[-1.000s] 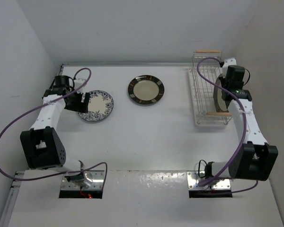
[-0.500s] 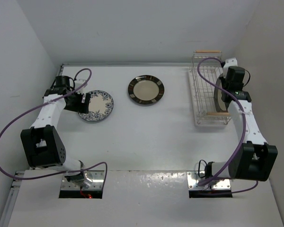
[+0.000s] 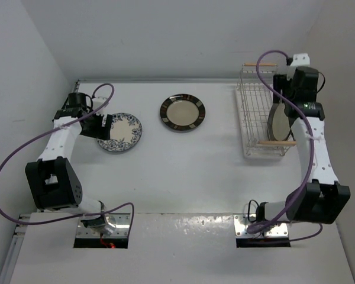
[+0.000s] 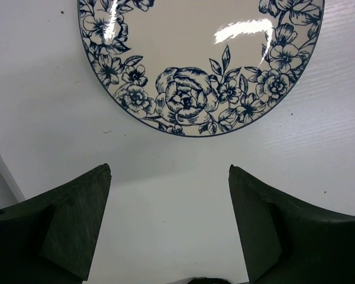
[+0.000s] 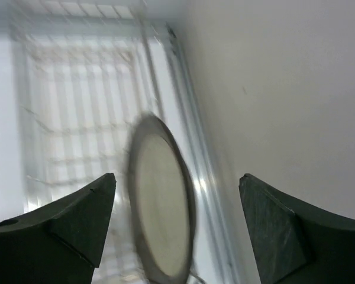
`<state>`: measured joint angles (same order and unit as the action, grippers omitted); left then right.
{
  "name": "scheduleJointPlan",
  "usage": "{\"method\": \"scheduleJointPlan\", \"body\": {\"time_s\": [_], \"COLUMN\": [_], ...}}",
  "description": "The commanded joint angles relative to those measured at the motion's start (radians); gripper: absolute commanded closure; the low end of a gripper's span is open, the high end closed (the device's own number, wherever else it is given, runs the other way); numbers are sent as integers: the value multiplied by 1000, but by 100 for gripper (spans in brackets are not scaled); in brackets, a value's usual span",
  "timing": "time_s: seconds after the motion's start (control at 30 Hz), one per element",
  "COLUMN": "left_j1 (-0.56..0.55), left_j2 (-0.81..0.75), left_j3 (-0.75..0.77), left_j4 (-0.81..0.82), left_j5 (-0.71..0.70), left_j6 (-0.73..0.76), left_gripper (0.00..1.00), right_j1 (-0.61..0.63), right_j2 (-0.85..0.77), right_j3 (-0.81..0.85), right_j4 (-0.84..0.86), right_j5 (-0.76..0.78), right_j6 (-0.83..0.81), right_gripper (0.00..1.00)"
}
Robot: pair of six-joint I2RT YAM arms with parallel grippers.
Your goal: Load the plates into the dish rack
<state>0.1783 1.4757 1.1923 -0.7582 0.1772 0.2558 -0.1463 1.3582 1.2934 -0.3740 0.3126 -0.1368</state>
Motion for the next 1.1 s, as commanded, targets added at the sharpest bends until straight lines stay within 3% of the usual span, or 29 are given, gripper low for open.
{"method": "scheduleJointPlan", "body": {"time_s": [0.0, 0.07, 0.1, 0.13, 0.17, 0.2, 0.23, 0.27, 0.37, 0.43, 0.67, 0.87, 1.07], "left_j1": [10, 10, 10, 10, 10, 10, 10, 10, 10, 10, 10, 10, 10], "left_j2": [-2, 11, 11, 23, 32, 32, 32, 32, 32, 32, 14, 5, 5], "left_j3": [59, 87, 98, 107, 116, 130, 130, 130, 130, 121, 102, 102, 102], "left_j4": [3, 3, 3, -6, -6, -15, -15, -15, -24, -24, -24, -24, -24], "left_j5": [10, 10, 21, 21, 21, 21, 31, 31, 19, 10, -1, -1, -1], "left_j6": [16, 26, 26, 26, 17, 17, 17, 17, 17, 17, 8, 8, 8], "left_gripper": [15, 15, 15, 15, 15, 15, 15, 15, 15, 15, 15, 15, 15], "right_j1": [79, 138, 202, 230, 308, 332, 347, 399, 439, 441, 438, 433, 432], "right_j2": [8, 27, 50, 65, 135, 159, 186, 272, 397, 464, 668, 815, 889], "right_j3": [170, 201, 195, 178, 167, 161, 162, 168, 172, 162, 234, 213, 158], "right_j4": [-35, -31, -29, -19, -2, 0, 3, 9, 74, 116, 141, 237, 366], "right_j5": [-145, -304, -347, -384, -465, -474, -478, -468, -429, -412, -314, -359, -385], "right_j6": [124, 256, 279, 337, 364, 387, 449, 476, 594, 719, 856, 997, 1115], "right_gripper": [16, 24, 35, 70, 82, 85, 85, 66, 32, 27, 29, 30, 51]}}
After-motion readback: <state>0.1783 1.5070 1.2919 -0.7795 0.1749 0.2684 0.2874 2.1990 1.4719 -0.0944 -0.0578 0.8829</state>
